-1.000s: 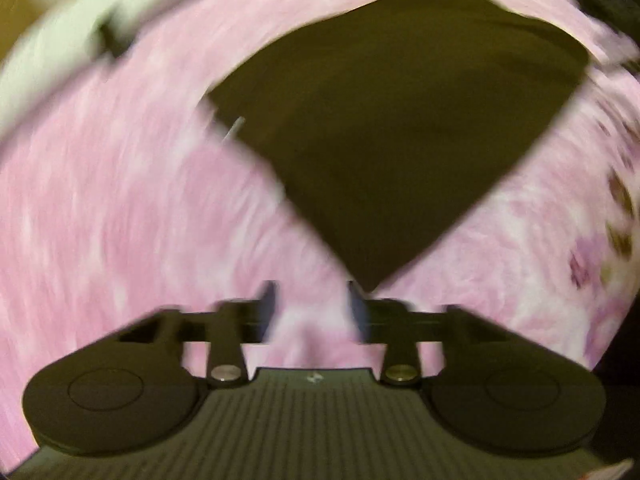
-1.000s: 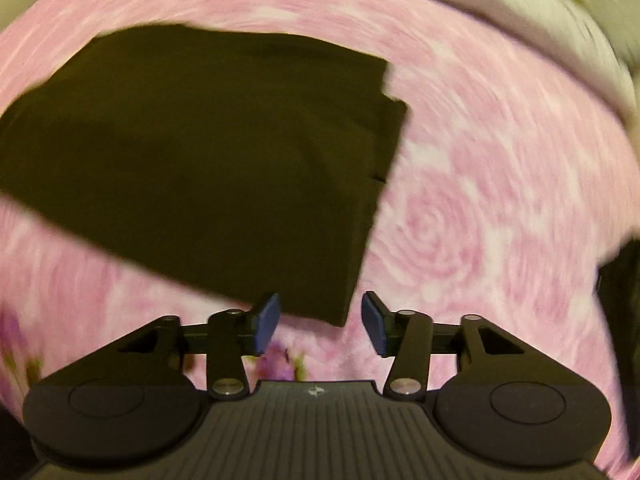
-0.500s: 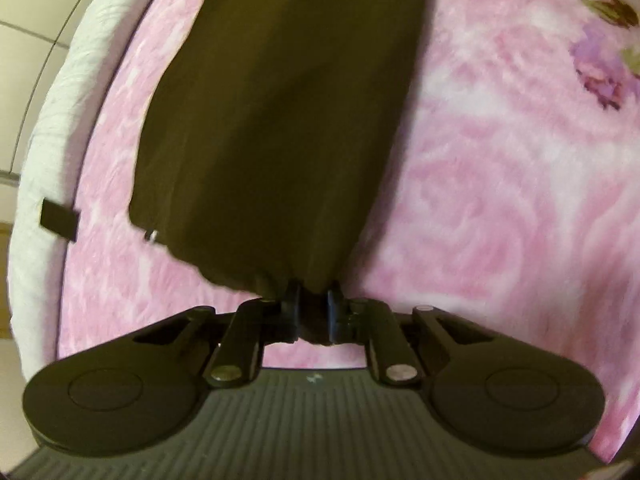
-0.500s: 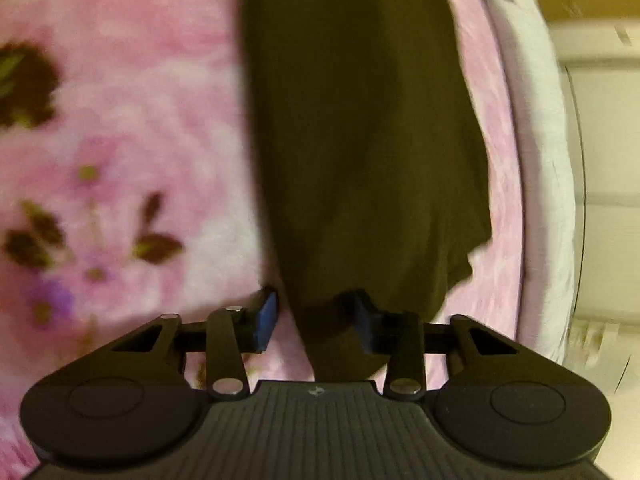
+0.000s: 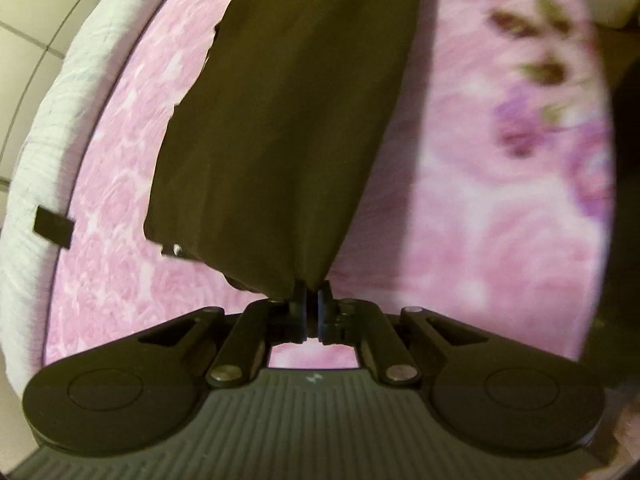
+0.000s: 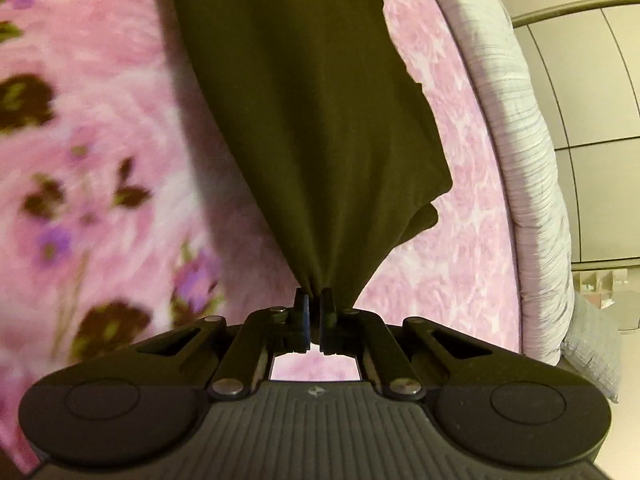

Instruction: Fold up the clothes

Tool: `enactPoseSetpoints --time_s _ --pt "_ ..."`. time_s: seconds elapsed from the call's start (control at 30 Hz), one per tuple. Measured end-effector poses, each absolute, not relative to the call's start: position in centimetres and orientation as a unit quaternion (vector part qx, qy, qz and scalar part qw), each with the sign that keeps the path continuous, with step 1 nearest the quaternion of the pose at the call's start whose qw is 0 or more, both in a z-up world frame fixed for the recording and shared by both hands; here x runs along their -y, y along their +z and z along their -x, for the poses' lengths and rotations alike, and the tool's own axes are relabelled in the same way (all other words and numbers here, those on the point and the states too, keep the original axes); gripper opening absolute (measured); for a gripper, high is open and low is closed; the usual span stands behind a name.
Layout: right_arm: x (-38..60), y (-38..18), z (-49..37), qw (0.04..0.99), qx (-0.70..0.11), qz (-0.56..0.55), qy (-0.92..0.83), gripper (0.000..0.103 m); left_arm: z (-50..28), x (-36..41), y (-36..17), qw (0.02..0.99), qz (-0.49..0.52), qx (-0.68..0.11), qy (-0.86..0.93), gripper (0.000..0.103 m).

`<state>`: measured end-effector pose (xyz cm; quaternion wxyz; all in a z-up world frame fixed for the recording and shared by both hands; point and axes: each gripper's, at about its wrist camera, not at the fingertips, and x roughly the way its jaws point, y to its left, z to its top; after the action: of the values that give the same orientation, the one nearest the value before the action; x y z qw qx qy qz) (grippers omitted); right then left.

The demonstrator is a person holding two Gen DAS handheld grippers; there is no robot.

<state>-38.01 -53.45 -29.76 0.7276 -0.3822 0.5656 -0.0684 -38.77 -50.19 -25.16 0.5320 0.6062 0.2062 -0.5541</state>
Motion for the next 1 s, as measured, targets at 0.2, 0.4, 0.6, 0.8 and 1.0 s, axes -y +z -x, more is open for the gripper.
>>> enactPoseSetpoints --time_s 0.2,0.4,0.6,0.8,1.0 --pt "52.0 -27.4 43.4 0.716 -0.597 0.358 -0.06 0.0 43.7 47.7 -23.4 0.492 -0.584 -0.244 -0.598 0.002" --pt "51.0 -29.3 46.3 0.704 -0.622 0.337 -0.056 0.0 45.7 47.4 -25.9 0.456 -0.592 -0.272 -0.607 0.008" --pt "50.1 -30.9 46.0 0.676 -0.671 0.287 -0.102 0.012 41.7 44.3 -24.5 0.449 -0.615 -0.263 -0.592 0.013" --pt "46.2 -27.5 43.6 0.721 -0.643 0.208 -0.154 0.02 34.8 43.9 -24.7 0.462 -0.635 -0.17 -0.596 0.046" --pt "39.1 -24.1 37.3 0.768 -0.6 0.121 -0.19 0.04 28.0 45.5 -29.2 0.383 -0.655 -0.001 -0.651 0.053"
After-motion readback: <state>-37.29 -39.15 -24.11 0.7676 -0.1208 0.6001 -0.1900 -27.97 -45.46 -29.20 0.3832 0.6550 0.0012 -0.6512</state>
